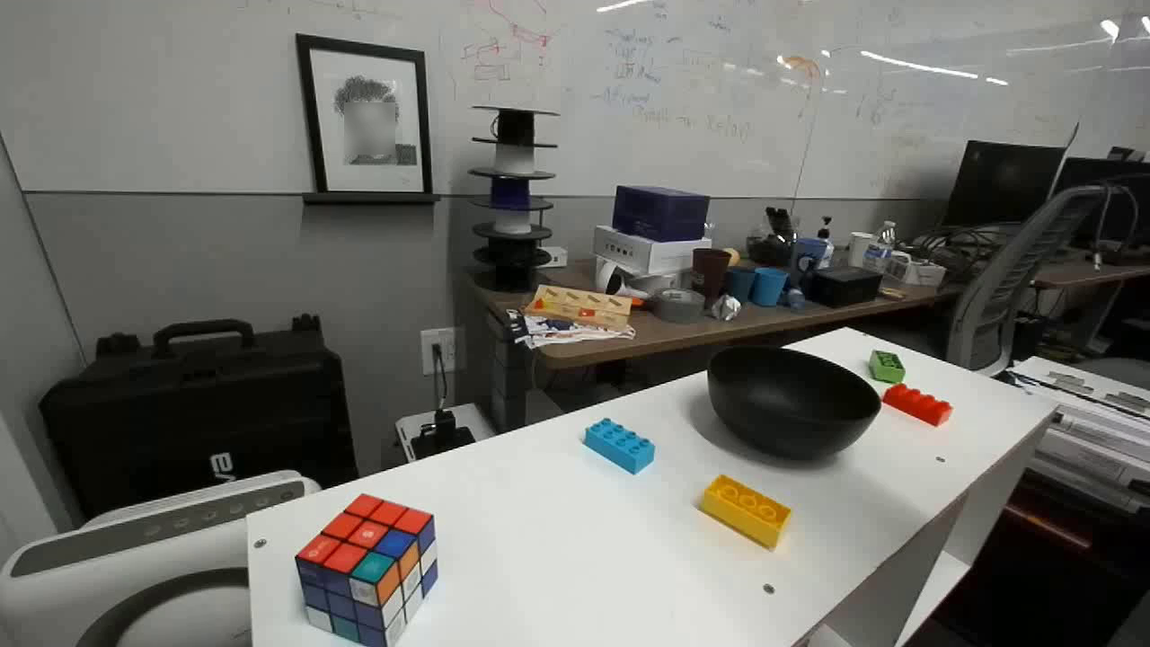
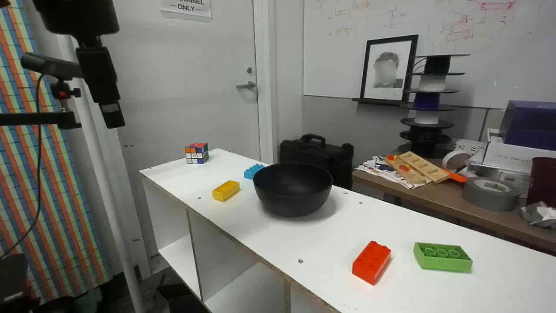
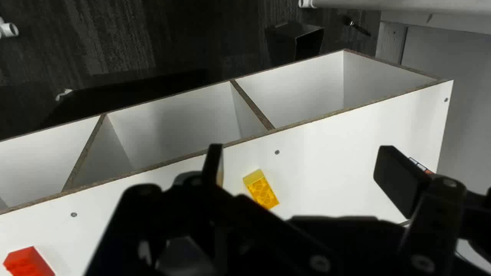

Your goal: Put all the toy blocks into the black bowl.

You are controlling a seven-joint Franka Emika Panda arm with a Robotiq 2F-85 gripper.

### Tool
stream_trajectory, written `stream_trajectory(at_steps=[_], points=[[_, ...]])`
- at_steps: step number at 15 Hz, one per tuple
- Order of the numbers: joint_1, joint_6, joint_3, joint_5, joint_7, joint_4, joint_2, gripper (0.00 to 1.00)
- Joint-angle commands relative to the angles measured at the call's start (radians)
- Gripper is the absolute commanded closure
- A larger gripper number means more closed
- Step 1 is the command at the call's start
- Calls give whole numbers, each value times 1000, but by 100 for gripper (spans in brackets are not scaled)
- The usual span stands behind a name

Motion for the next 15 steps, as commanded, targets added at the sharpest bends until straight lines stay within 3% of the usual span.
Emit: stream_trajectory(at_steps=[1,9,12,15], points=[[-4,-3,3,2,-1,5,-1,0],[-4,-3,3,2,-1,11,-5,0],[3,-67,9,-66,-72,73,101,0],[-17,-13,32,-144,-76,103,213,0]])
